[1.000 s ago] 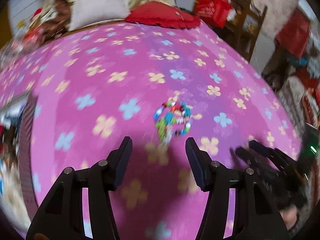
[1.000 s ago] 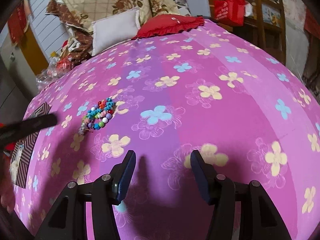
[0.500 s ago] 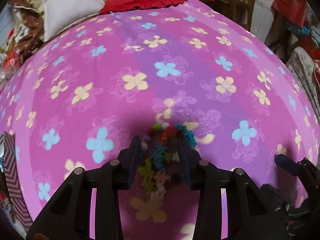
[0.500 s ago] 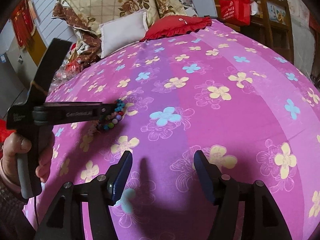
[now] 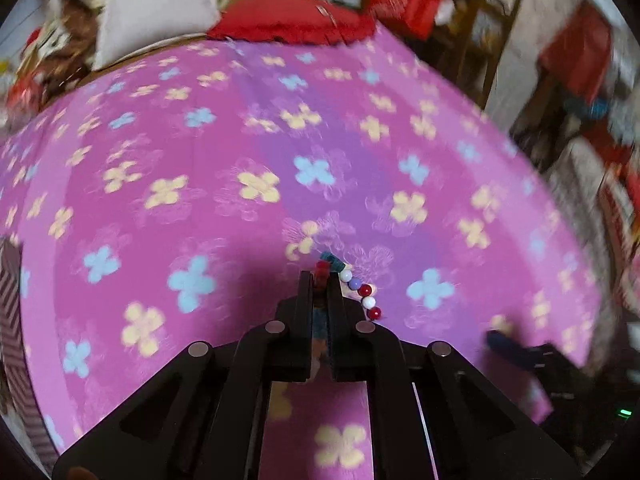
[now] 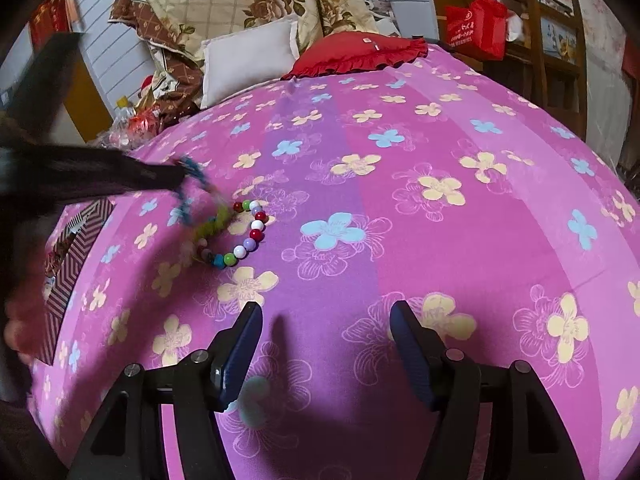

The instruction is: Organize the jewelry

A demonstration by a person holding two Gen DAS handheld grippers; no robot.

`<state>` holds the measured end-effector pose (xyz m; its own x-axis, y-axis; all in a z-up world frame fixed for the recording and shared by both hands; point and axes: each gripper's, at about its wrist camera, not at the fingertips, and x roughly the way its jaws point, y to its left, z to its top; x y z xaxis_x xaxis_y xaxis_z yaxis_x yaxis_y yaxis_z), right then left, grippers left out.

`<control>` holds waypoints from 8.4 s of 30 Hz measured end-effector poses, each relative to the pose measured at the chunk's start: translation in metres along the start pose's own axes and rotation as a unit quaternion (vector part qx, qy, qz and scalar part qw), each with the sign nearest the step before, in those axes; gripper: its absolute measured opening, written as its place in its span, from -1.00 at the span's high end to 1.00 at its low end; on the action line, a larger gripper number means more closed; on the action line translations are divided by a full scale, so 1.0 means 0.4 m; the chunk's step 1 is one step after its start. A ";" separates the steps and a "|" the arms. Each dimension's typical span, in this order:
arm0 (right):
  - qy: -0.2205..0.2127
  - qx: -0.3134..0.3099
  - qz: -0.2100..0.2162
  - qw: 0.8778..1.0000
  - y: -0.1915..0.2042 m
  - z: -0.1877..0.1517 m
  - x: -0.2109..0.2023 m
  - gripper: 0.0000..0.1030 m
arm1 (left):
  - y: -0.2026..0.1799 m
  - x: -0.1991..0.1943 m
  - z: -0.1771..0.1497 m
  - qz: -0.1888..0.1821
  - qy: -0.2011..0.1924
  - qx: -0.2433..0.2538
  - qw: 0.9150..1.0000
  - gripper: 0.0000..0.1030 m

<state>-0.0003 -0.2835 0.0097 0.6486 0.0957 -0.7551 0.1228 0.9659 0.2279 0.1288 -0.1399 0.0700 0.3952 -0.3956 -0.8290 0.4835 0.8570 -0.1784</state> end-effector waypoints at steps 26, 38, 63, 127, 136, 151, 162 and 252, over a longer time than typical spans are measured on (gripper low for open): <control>0.049 -0.032 -0.052 0.997 0.135 0.123 0.066 -0.36 | 0.406 -0.129 -0.329 0.003 -0.010 -0.165 0.986 0.92; 0.060 -0.050 -0.102 0.992 0.212 0.130 0.173 -0.04 | 0.449 -0.132 -0.355 -0.056 -0.029 -0.172 0.983 0.88; 0.007 -0.104 -0.063 0.993 0.414 0.172 -0.025 0.83 | 0.406 -0.352 -0.339 -0.084 -0.136 -0.139 0.977 0.88; 0.072 -0.293 0.052 0.952 1.009 -0.047 0.043 0.12 | 0.848 -0.581 -0.595 0.198 -0.157 -0.367 0.895 0.23; 0.073 -0.248 0.008 0.966 0.838 -0.059 -0.009 -0.03 | 0.783 -0.549 -0.560 0.203 -0.155 -0.331 0.908 0.23; 0.063 -0.180 0.018 0.981 0.643 -0.100 -0.109 -0.04 | 0.475 -0.658 -0.590 0.265 -0.211 -0.254 0.906 -0.27; 0.035 -0.192 0.050 0.979 0.659 -0.154 -0.207 -0.08 | 0.291 -0.773 -0.639 0.369 -0.276 -0.199 0.865 -0.78; 0.046 -0.204 -0.006 0.978 0.705 -0.253 -0.183 -0.30 | 0.355 -0.582 -0.777 0.271 -0.089 -0.248 0.926 -0.77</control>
<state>-0.0894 0.0061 0.0671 0.5764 0.0860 -0.8126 -0.1915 0.9810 -0.0320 -0.1375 0.1768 0.0729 0.6180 0.1267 -0.7759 -0.2245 0.9743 -0.0198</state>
